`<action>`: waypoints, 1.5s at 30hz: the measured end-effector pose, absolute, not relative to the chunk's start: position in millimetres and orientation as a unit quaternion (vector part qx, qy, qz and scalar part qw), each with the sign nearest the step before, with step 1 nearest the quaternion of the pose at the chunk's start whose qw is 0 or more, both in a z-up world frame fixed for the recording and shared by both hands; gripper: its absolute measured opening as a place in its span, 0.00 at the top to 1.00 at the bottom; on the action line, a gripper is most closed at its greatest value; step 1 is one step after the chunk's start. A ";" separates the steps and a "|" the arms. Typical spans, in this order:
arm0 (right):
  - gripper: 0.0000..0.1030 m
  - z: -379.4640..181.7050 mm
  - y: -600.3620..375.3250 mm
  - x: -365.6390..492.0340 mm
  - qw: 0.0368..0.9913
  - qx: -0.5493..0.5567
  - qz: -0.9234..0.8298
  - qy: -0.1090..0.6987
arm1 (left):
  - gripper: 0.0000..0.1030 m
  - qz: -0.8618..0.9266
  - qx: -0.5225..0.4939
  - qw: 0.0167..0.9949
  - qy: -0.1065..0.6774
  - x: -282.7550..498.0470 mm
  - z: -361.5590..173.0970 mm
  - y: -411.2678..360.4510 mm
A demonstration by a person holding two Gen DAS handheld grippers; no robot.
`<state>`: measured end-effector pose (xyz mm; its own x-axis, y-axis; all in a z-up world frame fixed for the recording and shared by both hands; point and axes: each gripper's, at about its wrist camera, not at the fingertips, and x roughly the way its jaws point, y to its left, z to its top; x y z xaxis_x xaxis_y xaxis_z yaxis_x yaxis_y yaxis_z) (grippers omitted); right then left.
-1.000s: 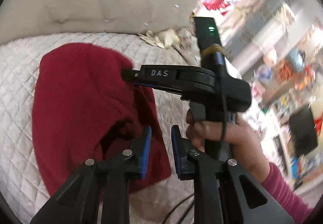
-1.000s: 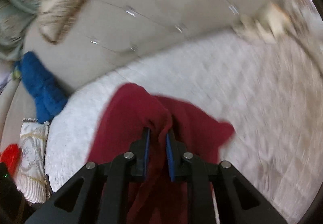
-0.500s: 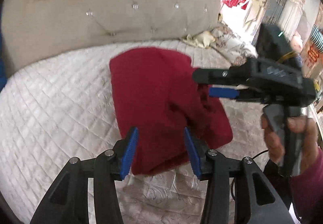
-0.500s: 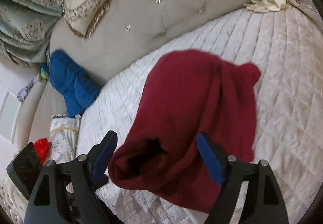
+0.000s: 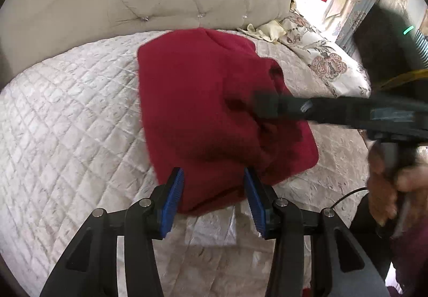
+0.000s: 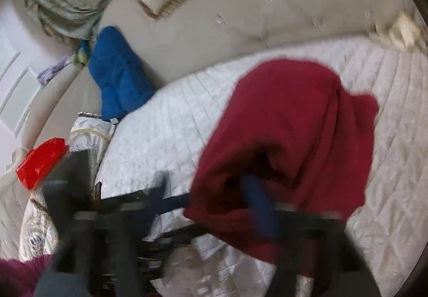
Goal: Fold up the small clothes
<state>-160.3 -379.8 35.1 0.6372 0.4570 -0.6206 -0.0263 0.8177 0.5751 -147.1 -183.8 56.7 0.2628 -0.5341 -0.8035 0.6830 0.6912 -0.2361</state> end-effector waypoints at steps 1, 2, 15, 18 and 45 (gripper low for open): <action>0.93 34.1 -384.3 -167.5 0.867 0.266 0.135 0.399 | 0.76 -0.383 0.079 0.794 0.465 -148.4 62.1 -177.8; 0.93 38.0 -386.3 -179.2 0.874 0.253 0.136 0.392 | 0.76 -0.383 0.078 0.798 0.460 -149.9 67.1 -173.2; 0.22 47.5 -434.5 -206.3 0.881 0.304 0.071 0.354 | 0.76 -0.375 0.080 0.790 0.479 -132.3 42.7 -199.2; 0.22 36.5 -437.5 -178.6 0.873 0.315 0.064 0.367 | 0.76 -0.376 0.081 0.791 0.475 -132.0 40.4 -199.7; 0.47 86.6 -418.0 -194.2 0.920 0.177 -0.014 0.349 | 0.75 -0.329 0.094 0.812 0.473 -112.0 41.2 -226.4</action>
